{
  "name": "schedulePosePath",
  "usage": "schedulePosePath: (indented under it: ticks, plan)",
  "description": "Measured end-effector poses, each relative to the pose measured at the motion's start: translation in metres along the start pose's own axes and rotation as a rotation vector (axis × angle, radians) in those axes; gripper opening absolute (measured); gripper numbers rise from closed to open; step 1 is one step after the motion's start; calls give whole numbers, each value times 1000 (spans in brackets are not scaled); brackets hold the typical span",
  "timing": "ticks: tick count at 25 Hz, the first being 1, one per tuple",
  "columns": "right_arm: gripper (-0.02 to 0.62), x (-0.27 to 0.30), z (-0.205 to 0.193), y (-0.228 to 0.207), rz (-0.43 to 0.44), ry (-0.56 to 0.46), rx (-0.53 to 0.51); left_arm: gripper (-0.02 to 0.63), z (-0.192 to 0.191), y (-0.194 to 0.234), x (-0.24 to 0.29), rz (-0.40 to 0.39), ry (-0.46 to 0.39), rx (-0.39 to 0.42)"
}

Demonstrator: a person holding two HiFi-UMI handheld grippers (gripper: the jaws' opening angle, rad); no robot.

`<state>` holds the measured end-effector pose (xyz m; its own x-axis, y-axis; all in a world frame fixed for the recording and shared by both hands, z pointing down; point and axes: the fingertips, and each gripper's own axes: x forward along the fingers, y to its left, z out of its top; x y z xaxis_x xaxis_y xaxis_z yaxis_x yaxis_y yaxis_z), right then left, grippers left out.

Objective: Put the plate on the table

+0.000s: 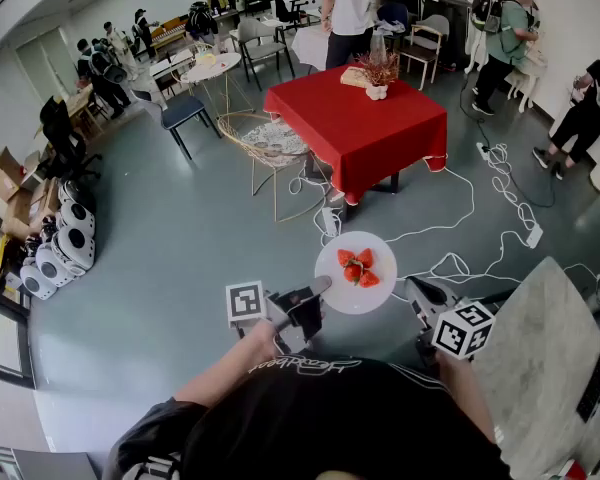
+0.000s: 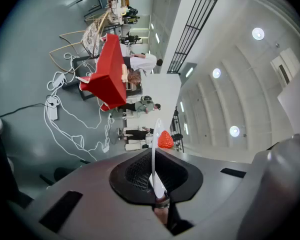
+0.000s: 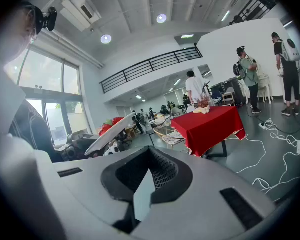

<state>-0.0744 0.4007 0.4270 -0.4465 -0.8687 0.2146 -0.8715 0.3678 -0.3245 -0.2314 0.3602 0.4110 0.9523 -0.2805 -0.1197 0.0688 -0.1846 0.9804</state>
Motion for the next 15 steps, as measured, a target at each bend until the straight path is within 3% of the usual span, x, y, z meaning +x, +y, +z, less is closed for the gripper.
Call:
schedulePosePath:
  ticks: [15]
  plan:
    - [8,-10,-15,1,-4,-1,18,15,-14,4,3,7,10,-7]
